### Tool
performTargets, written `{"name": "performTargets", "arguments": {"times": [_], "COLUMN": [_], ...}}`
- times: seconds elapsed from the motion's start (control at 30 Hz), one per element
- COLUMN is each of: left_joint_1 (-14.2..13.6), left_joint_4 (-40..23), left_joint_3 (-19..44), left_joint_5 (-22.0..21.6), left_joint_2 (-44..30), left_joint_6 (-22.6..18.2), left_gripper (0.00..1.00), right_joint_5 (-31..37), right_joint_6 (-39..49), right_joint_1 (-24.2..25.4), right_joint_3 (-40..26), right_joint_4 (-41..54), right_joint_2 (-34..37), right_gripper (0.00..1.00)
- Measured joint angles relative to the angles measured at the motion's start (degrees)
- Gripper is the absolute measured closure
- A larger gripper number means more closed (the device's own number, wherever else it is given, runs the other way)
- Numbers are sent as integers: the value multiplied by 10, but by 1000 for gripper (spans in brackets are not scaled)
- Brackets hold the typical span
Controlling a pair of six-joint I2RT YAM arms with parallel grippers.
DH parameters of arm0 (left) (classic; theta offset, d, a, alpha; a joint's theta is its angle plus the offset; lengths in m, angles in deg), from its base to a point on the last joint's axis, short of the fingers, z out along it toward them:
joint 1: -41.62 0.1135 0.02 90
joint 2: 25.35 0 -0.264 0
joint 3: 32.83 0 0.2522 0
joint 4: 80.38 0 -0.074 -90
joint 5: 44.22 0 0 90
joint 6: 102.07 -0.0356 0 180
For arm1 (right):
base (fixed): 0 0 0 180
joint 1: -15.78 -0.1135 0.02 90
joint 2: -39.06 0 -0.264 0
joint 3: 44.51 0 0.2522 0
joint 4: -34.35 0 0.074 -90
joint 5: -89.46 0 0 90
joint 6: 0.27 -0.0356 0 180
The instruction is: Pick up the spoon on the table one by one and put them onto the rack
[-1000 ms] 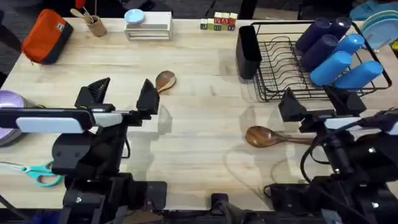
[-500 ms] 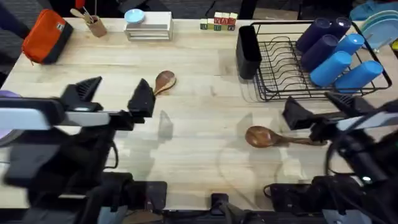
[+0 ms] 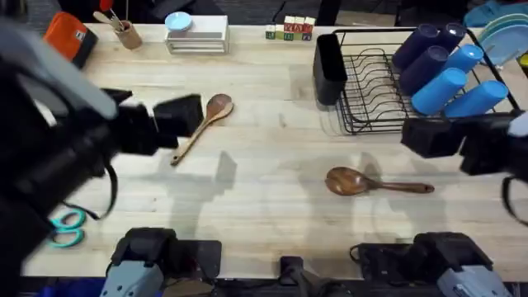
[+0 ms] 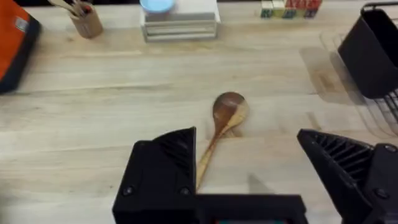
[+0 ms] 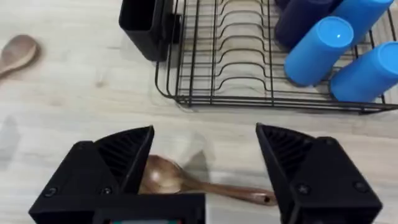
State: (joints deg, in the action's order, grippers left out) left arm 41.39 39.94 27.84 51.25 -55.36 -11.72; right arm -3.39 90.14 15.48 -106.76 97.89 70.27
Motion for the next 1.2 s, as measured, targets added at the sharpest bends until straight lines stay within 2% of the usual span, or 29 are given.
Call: {"name": "performTargets", "arguments": {"times": [0.3,0.47,0.63,0.67,0.77,0.93,1.1,1.2], "left_joint_1": [0,0,0,0,0,0,0,0], "left_joint_4": [-147,-191,-208,-221,-226,-225,-202,-183], "left_joint_3": [201,266,281,281,281,281,281,281], "left_joint_5": [28,32,35,36,36,36,36,37], "left_joint_2": [-188,-250,-278,-289,-301,-314,-321,-328], "left_joint_6": [0,-10,-32,-51,-72,-87,-95,-119], "left_gripper": [7,7,7,6,7,7,7,7], "right_joint_5": [0,0,0,0,-1,-16,-24,-26], "right_joint_6": [0,0,0,0,0,0,0,0], "right_joint_1": [0,0,0,0,0,0,0,0], "right_joint_3": [-145,-184,-191,-191,-191,-191,-191,-191], "right_joint_4": [114,142,146,147,147,147,148,149], "right_joint_2": [119,147,149,149,149,149,149,149], "right_gripper": [5,5,5,5,5,5,5,5]}}
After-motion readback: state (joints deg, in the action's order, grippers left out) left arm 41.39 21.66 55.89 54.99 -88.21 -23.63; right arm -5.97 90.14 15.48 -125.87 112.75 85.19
